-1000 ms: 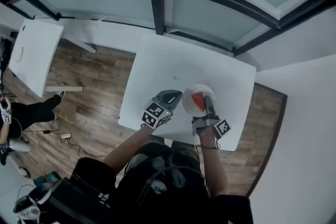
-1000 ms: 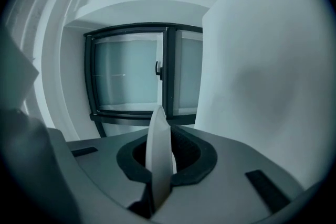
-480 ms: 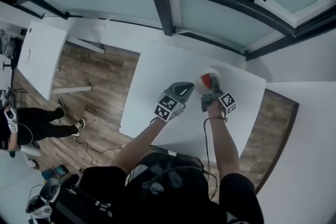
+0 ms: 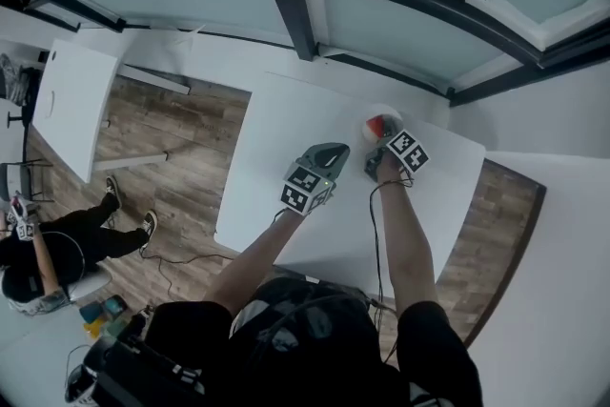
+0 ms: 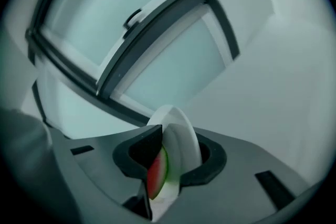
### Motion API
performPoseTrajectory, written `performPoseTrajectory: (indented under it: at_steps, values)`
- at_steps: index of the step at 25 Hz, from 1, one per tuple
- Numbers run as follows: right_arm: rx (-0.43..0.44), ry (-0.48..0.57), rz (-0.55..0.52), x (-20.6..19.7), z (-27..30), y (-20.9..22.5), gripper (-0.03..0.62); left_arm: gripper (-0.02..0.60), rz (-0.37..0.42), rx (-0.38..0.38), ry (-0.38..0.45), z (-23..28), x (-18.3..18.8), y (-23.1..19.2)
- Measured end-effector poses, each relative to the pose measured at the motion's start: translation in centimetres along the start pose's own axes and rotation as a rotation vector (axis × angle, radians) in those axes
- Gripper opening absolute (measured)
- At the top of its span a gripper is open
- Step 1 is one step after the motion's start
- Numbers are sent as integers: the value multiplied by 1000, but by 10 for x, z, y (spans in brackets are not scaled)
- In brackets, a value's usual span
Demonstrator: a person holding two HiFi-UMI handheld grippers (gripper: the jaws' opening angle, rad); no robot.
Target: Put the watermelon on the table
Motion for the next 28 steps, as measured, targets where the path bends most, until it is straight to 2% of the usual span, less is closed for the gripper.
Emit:
performPoseTrajectory:
  at_steps: [3, 5, 7, 8, 10, 14, 17, 19, 24, 26, 28]
  values:
    - [-119, -15, -283, 8, -2, -9, 135, 5, 26, -16, -9, -7, 7, 16]
    - [-210, 11, -482, 13, -5, -7, 188, 5, 50, -30, -1, -13, 15, 29]
    - [-298, 66, -693, 18, -11, -3, 193, 5, 73, -45, 10, -19, 21, 41]
    - [-319, 111, -789, 22, -17, -2, 193, 5, 85, -52, 16, -22, 24, 47]
    - [-282, 206, -903, 24, -34, -5, 192, 5, 103, -60, 29, -29, 26, 55]
    - [-114, 380, -917, 14, -106, -14, 188, 5, 104, -61, 45, -51, 25, 67]
    - [-55, 539, -926, 3, -189, -22, 148, 5, 88, -72, 90, -75, 28, 84]
    - [-21, 607, -909, -14, -248, -24, 120, 5, 118, -52, 119, -96, 30, 101]
    - [56, 704, -767, -51, -356, -14, 20, 5, 255, 21, 159, -119, 33, 140]
    - [88, 703, -705, -64, -381, -7, 12, 5, 296, 13, 185, -123, 34, 158]
    - [109, 685, -671, -74, -401, -5, 12, 5, 304, -9, 190, -125, 31, 172]
Point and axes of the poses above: the fingertips, and each gripper's own axes: z forward along the fingers, y to its right, x out of its top, the point moved 4 cm from there along -z, backward along the fingers, and after that the axes turned 15 degrees about -x, right-handed, at the moved point
